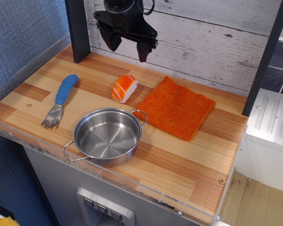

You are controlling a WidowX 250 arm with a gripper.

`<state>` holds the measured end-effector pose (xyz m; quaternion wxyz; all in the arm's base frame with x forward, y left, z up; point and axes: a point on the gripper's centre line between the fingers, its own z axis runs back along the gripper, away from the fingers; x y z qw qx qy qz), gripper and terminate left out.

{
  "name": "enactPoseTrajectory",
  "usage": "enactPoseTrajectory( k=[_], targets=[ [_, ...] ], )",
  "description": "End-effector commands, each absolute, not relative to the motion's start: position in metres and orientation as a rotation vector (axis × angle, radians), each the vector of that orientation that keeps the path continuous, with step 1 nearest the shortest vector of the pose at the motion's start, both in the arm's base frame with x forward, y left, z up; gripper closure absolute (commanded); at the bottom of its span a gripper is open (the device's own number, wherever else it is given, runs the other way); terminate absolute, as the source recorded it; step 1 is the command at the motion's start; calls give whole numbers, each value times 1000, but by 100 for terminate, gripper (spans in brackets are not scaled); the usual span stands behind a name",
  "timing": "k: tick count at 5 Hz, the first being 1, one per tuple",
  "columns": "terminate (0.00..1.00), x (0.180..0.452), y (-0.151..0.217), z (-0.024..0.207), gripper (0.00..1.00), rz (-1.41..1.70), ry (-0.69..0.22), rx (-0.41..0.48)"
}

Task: Put the fork to the right of the napkin.

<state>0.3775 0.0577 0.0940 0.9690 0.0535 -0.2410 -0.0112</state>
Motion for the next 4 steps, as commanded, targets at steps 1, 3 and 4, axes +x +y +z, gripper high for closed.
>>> enactPoseTrajectory(
  k=[1,3,4],
  targets=[
    [0,378,58,94,0,-23,-487,108],
    [0,350,101,80,0,136,-446,120],
    [0,334,119,76,0,214,-426,139]
  ],
)
